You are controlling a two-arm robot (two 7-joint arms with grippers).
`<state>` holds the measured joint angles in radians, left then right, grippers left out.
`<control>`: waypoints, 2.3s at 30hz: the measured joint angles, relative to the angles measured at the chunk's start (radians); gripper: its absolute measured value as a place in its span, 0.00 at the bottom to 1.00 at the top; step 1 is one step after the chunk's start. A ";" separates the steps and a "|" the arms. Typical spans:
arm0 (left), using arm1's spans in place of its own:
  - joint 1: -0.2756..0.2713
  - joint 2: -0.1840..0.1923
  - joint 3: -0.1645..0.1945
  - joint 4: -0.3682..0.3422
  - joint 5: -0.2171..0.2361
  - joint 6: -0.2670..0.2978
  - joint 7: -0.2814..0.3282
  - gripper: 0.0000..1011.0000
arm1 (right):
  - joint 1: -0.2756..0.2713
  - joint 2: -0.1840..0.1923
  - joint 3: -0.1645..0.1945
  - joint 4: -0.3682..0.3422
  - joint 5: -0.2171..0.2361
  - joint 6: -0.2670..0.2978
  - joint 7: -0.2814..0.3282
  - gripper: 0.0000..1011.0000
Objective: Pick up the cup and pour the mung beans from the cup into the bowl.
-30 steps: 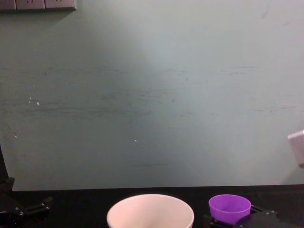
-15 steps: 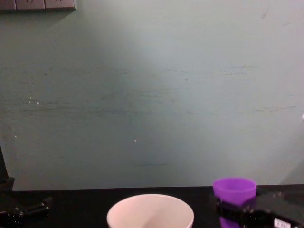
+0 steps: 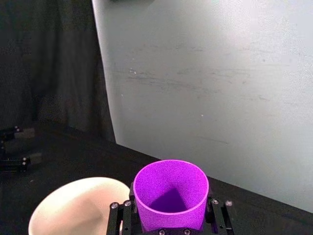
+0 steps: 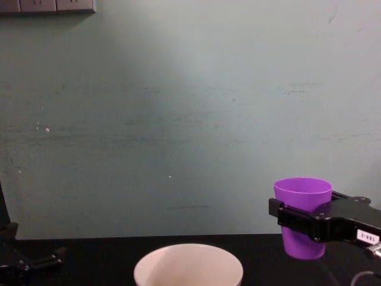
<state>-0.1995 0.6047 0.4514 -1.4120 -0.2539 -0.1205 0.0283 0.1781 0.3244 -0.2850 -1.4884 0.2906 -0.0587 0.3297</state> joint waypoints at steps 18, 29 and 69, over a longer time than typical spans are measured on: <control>0.000 0.000 0.000 0.000 0.000 0.000 0.000 0.99 | -0.001 -0.004 0.004 0.001 0.004 0.006 -0.004 0.73; 0.000 0.000 0.000 0.000 0.000 0.000 0.000 0.99 | -0.001 -0.003 0.003 0.001 0.003 0.004 -0.005 0.73; 0.000 0.000 0.000 0.000 0.000 0.000 0.000 0.99 | -0.001 -0.002 0.002 0.000 0.003 0.003 -0.005 0.73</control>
<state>-0.1995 0.6047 0.4514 -1.4120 -0.2539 -0.1205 0.0283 0.1772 0.3220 -0.2827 -1.4883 0.2934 -0.0557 0.3244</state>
